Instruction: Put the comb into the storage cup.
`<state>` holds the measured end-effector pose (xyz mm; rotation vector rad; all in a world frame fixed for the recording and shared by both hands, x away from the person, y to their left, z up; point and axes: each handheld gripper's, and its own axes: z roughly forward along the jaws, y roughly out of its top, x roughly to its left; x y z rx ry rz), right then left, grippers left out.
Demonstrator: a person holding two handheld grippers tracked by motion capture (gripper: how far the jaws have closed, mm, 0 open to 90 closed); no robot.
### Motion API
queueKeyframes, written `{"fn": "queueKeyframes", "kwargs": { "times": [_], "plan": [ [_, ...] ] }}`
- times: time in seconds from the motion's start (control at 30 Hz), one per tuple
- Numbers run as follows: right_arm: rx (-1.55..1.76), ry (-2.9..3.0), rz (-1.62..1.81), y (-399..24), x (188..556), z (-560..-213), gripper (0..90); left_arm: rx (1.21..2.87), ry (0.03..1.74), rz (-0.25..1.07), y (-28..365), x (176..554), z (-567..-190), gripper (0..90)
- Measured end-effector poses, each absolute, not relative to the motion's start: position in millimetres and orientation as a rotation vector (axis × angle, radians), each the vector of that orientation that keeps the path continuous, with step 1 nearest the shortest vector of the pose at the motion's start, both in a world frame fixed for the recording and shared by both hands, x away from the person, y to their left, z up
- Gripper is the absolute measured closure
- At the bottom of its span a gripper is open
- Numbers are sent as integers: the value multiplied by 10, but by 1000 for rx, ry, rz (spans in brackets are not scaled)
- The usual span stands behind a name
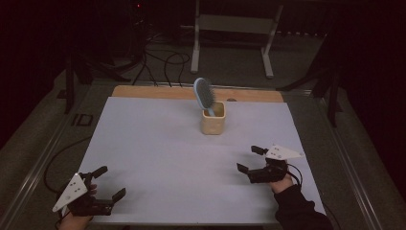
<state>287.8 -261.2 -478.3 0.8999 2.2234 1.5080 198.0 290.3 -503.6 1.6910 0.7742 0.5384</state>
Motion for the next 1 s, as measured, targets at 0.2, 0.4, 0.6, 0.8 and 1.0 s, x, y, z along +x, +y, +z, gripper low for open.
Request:
{"fn": "queueKeyframes", "kwargs": {
  "times": [0.2, 0.4, 0.6, 0.8, 1.0],
  "plan": [
    [942, 2202, 1498, -2726, 2718, -4875, 89, 1690, 774, 537, 2897, 1980, -5036, 0],
    [994, 2182, 1476, -2821, 2599, -4941, 89, 1691, 773, 537, 2900, 1977, -5035, 0],
    [1040, 2136, 1466, -2919, 2431, -4972, 89, 1689, 773, 536, 2901, 1977, -5036, 0],
    [1071, 2157, 1443, -2949, 2319, -5059, 89, 1691, 770, 538, 2900, 1972, -5032, 0],
    [1077, 2185, 1432, -2925, 2254, -5123, 89, 1693, 768, 537, 2890, 1974, -5034, 0]
  ]
}}
